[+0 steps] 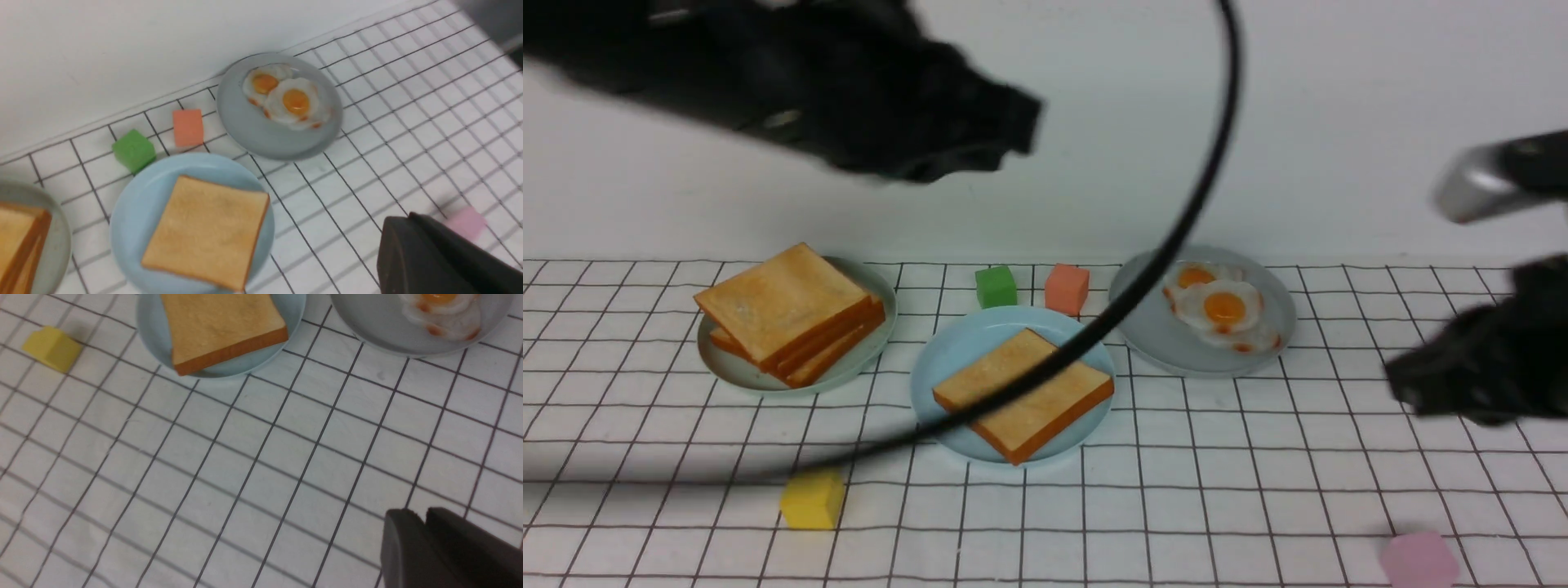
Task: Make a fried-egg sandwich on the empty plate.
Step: Use the right arm to grab a fried egg
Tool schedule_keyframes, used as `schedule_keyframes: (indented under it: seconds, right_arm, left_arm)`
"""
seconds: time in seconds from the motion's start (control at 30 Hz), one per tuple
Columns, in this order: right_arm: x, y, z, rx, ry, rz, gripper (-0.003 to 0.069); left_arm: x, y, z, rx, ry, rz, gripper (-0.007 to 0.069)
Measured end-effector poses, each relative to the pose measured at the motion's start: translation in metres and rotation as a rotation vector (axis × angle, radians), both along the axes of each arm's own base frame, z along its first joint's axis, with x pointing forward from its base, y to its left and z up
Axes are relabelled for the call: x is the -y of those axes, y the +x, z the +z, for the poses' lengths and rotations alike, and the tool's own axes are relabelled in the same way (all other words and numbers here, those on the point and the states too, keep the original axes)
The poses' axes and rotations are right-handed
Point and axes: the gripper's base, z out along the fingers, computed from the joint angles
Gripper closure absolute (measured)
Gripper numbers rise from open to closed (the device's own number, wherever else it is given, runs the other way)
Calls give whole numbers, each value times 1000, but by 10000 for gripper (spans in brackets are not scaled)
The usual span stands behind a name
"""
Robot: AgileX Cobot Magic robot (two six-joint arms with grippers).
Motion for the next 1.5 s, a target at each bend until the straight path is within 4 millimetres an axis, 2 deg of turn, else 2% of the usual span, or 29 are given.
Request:
schedule_keyframes:
  seconds: [0.03, 0.13, 0.17, 0.2, 0.23, 0.4, 0.47, 0.5, 0.53, 0.6, 0.63, 0.7, 0.73, 0.9, 1.0, 1.5]
  right_arm:
    - [-1, 5, -2, -6, -2, -3, 563]
    - [-8, 52, -20, -65, -24, -41, 551]
    - [-8, 55, -19, -63, -23, -43, 550]
    - [-8, 74, -26, -85, -26, -66, 536]
    - [-6, 89, -33, -107, -25, -89, 522]
    - [7, 153, -51, -155, 47, -192, 417]
    - [11, 176, -62, -184, 76, -220, 371]
    - [12, 178, -63, -184, 76, -222, 371]
    - [13, 196, -73, -206, 96, -238, 337]
    - [15, 214, -89, -228, 108, -251, 312]
    - [15, 215, -86, -222, 111, -252, 309]
    - [18, 239, -107, -244, 114, -265, 284]
    - [19, 241, -107, -240, 115, -265, 281]
    - [28, 269, -133, -253, 118, -289, 270]
    - [31, 279, -141, -250, 144, -306, 270]
    - [28, 296, -165, -261, 269, -378, 270]
  left_arm:
    - [-3, -5, -5, -6, 4, 1, 638]
    - [-34, -50, -28, 34, -26, 9, 638]
    - [-36, -52, -30, 40, -31, 10, 638]
    - [-49, -71, -40, 64, -54, 13, 638]
    - [-56, -82, -53, 63, -63, 15, 638]
    - [-85, -126, -85, 160, -207, 29, 638]
    - [-93, -137, -91, 217, -258, 36, 638]
    - [-93, -137, -92, 217, -258, 37, 638]
    - [-97, -142, -94, 253, -286, 41, 638]
    - [-99, -144, -96, 265, -297, 43, 638]
    - [-99, -144, -96, 266, -298, 43, 638]
    - [-98, -143, -96, 269, -301, 45, 638]
    - [-98, -143, -96, 270, -301, 45, 638]
    - [-97, -142, -96, 266, -307, 47, 638]
    - [-97, -142, -96, 263, -307, 48, 638]
    - [-97, -142, -97, 259, -308, 48, 638]
